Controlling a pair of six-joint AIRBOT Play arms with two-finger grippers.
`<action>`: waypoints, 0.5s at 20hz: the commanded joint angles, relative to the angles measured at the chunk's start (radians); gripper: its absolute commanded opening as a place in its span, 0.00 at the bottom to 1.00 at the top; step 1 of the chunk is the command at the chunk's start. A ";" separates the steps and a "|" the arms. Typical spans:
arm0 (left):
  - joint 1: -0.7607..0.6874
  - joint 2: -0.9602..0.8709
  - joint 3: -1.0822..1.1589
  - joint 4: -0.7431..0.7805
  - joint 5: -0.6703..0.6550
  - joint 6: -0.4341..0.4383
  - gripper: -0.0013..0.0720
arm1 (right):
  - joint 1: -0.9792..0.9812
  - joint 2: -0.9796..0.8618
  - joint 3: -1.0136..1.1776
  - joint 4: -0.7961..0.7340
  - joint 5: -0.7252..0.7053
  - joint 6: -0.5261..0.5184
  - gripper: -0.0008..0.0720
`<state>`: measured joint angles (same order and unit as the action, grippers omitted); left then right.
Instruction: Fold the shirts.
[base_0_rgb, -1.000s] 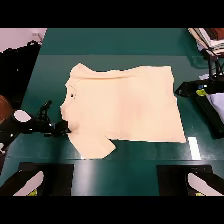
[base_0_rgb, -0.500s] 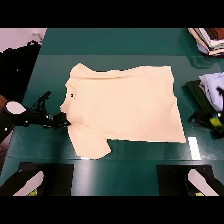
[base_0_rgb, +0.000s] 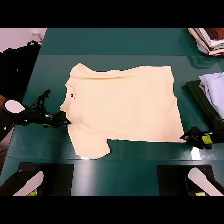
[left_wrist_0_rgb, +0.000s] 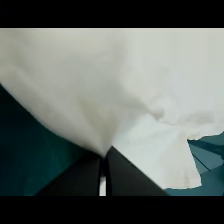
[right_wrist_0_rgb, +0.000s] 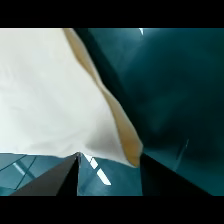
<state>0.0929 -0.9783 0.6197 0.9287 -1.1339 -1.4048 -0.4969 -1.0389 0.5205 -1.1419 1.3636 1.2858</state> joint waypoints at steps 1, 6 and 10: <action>0.000 0.001 0.001 0.000 0.000 0.000 0.05 | 0.075 -0.037 0.017 0.040 -0.085 -0.009 0.58; 0.000 0.001 0.013 -0.001 0.007 -0.002 0.05 | 0.200 -0.048 0.096 0.045 -0.074 -0.012 0.03; 0.000 0.098 0.180 0.014 -0.003 -0.015 0.05 | 0.296 0.044 0.275 0.051 -0.070 -0.011 0.03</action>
<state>0.0929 -0.9348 0.7074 0.9302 -1.1378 -1.4086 -0.2638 -1.0435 0.6903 -1.0996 1.2957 1.2743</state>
